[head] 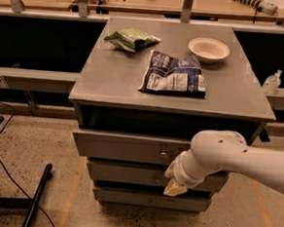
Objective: Close top drawer
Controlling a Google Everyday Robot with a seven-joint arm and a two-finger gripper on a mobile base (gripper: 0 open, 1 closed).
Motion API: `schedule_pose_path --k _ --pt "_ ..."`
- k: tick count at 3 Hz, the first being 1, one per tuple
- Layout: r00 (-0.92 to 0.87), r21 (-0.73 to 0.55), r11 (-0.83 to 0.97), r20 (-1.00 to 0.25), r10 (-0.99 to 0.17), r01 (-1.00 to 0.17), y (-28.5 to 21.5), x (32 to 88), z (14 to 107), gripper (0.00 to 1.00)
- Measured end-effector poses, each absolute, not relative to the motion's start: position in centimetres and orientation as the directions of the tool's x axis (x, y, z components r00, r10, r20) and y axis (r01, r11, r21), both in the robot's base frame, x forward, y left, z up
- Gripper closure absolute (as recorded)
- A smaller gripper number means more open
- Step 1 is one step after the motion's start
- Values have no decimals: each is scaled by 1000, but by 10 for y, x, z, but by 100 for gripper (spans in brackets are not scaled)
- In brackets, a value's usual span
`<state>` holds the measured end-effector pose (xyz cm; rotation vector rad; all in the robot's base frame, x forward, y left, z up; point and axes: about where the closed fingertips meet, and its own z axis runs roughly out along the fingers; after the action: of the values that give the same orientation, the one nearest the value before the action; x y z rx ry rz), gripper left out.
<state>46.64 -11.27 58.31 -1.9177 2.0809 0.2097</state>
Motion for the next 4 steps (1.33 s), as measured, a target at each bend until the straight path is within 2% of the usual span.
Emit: schedule_pose_path --k 2,4 --pt "-61 -119 99 -291 -955 -988 -134 487 578 99" --pt "-30 -285 130 -330 -943 -950 -171 532 599 100"
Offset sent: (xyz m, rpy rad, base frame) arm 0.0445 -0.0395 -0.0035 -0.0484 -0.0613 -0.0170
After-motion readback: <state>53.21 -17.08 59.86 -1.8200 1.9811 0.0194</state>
